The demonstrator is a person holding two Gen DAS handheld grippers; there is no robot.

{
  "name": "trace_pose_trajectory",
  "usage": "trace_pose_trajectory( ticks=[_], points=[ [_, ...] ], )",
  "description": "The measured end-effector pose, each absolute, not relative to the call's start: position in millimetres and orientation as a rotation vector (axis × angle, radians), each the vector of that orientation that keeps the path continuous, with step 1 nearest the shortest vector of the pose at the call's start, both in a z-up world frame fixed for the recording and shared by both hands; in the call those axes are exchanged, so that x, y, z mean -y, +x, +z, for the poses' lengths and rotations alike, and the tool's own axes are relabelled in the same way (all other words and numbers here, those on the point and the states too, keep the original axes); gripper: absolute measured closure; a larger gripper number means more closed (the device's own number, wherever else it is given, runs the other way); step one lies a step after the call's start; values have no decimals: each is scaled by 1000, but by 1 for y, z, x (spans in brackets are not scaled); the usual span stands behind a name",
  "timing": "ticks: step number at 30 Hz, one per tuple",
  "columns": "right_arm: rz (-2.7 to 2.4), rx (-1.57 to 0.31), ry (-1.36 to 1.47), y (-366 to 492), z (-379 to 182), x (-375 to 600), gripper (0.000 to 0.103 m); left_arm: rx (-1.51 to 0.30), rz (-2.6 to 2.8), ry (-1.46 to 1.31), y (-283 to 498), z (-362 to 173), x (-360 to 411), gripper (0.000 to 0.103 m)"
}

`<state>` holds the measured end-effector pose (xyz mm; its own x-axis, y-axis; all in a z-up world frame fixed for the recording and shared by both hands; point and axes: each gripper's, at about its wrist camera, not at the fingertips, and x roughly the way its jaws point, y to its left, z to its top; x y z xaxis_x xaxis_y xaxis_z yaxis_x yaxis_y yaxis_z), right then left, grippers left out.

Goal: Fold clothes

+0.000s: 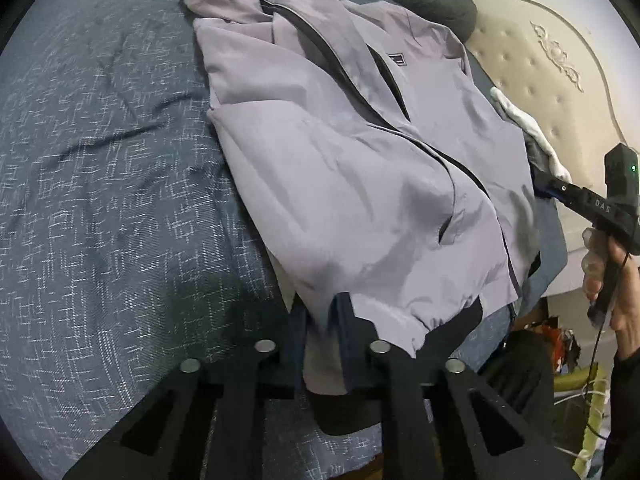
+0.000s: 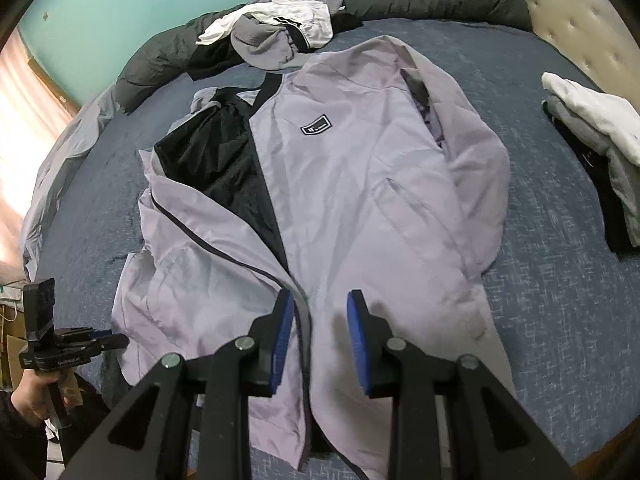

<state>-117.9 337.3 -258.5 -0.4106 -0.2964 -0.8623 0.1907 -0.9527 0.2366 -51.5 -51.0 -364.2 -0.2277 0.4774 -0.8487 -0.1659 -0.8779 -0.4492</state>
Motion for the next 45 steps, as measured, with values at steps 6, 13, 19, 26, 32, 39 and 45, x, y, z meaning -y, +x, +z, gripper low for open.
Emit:
trace_pose_trajectory(
  ticks=[6,13,19,26,32,39,45],
  points=[
    [-2444,156,1499,-114,-251,-361,76,328,2204,-1565,-50,-336,58,101],
    [-2466,172,1539,-110,-251,-393,76,313,2270,-1519,-52,-292,95,102],
    [-2457,178,1607,-114,-268,-405,60,269,2298,-1557,-51,-288,111,102],
    [-2376,74,1674,-113,-300,-403,54,316,2279,-1634,-55,-322,109,101],
    [-2343,43,1689,-115,-317,-399,43,380,2290,-1585,-55,-322,111,73],
    [-2295,1,1728,-120,-337,-392,42,349,2252,-1589,-61,-332,98,57],
    [-2241,-4,1753,-123,-348,-381,73,310,2208,-1621,-67,-349,81,82]
  ],
)
